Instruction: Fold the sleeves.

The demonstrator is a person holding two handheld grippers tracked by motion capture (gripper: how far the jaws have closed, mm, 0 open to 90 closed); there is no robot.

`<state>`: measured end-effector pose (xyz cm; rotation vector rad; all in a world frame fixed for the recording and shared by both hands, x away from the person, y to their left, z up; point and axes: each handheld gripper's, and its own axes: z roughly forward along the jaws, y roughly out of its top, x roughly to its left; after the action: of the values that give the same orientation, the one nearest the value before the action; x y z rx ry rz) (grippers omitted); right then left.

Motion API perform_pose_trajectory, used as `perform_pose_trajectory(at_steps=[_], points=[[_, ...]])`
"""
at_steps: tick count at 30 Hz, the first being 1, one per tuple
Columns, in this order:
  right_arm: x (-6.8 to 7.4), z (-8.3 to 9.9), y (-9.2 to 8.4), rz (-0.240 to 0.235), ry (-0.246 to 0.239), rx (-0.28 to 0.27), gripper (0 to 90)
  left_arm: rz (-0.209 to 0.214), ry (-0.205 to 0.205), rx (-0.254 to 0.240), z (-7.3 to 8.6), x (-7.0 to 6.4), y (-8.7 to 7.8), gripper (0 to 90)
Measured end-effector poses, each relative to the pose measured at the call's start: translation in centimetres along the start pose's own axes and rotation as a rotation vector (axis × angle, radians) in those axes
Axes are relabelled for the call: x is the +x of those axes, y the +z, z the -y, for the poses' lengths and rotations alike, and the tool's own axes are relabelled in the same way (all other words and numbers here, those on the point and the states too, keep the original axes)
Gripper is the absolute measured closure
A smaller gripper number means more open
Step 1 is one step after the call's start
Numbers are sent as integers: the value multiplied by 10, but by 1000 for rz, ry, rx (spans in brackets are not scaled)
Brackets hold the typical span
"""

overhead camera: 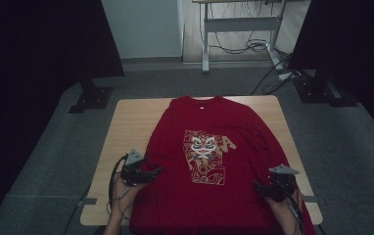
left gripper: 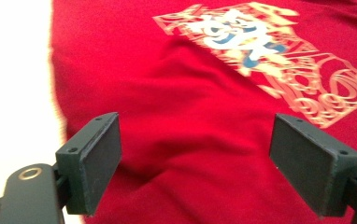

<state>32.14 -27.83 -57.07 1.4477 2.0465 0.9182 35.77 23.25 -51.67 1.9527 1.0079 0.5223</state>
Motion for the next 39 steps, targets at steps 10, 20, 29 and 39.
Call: perform_pose_trajectory(at_steps=[10,20,29,39], points=[[0,0,0,-2,1,0,5,-134,-68,73,30,37,4,167],[-1,0,0,-2,5,-3,11,-174,-66,126,43,45,11,152],[-5,-2,-6,3,5,-18,54,-173,-75,135,43,45,12,111],[-28,-22,-13,34,10,-46,55,-186,-86,135,44,44,11,107]])
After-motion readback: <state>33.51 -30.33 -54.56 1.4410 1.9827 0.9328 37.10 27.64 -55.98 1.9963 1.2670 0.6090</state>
